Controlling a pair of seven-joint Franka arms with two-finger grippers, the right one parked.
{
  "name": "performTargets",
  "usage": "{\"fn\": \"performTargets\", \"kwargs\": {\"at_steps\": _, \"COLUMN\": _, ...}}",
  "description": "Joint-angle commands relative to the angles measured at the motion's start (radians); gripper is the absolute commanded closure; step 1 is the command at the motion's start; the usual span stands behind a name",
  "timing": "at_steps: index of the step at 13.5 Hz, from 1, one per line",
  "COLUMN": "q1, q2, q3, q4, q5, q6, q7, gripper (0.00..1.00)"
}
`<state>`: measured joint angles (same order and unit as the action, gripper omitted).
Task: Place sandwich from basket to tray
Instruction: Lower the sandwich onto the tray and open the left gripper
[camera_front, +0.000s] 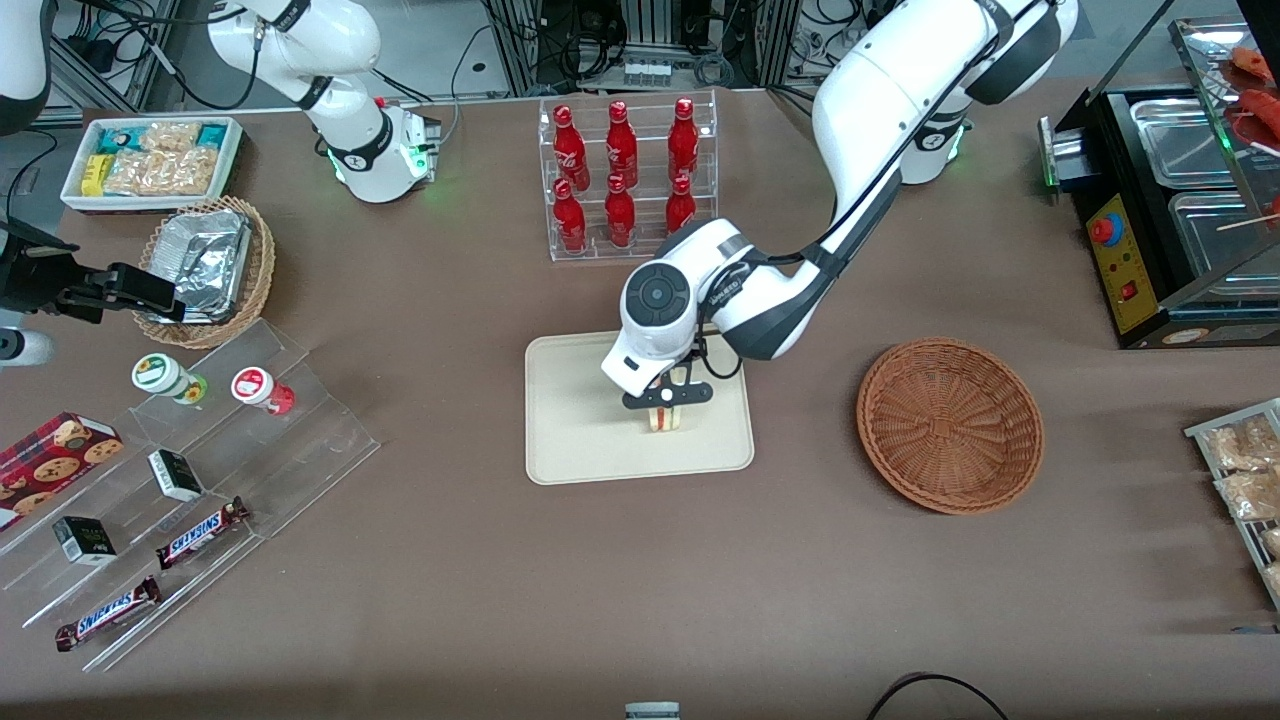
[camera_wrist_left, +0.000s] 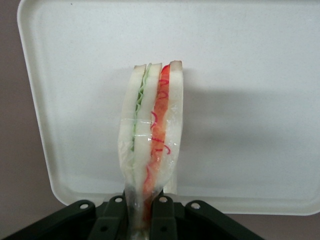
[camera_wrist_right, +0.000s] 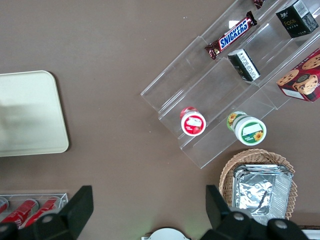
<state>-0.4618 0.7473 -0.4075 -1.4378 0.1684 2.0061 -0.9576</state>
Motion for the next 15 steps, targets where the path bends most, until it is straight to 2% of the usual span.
{"fn": "performTargets", "kwargs": {"at_steps": 1, "q1": -0.014, "q2": 0.035, "q3": 0.004, "q4": 0.056, "q5": 0.02, "q6": -0.024, "q7": -0.047, "gripper": 1.0}}
{"fn": "performTargets", "kwargs": {"at_steps": 8, "q1": -0.037, "q2": 0.069, "q3": 0.048, "q4": 0.08, "q5": 0.02, "q6": -0.018, "q7": -0.105, "gripper": 1.0}}
{"fn": "performTargets", "kwargs": {"at_steps": 9, "q1": -0.04, "q2": 0.075, "q3": 0.055, "q4": 0.08, "q5": 0.02, "q6": -0.012, "q7": -0.105, "gripper": 0.93}}
{"fn": "performTargets", "kwargs": {"at_steps": 10, "q1": -0.04, "q2": 0.076, "q3": 0.055, "q4": 0.08, "q5": 0.02, "q6": -0.004, "q7": -0.105, "gripper": 0.61}}
{"fn": "performTargets", "kwargs": {"at_steps": 11, "q1": -0.04, "q2": 0.076, "q3": 0.055, "q4": 0.08, "q5": 0.02, "q6": -0.001, "q7": -0.099, "gripper": 0.12}}
{"fn": "performTargets", "kwargs": {"at_steps": 12, "q1": -0.04, "q2": 0.076, "q3": 0.056, "q4": 0.08, "q5": 0.022, "q6": -0.001, "q7": -0.102, "gripper": 0.0}}
{"fn": "performTargets", "kwargs": {"at_steps": 15, "q1": -0.038, "q2": 0.061, "q3": 0.055, "q4": 0.089, "q5": 0.02, "q6": -0.012, "q7": -0.102, "gripper": 0.0}}
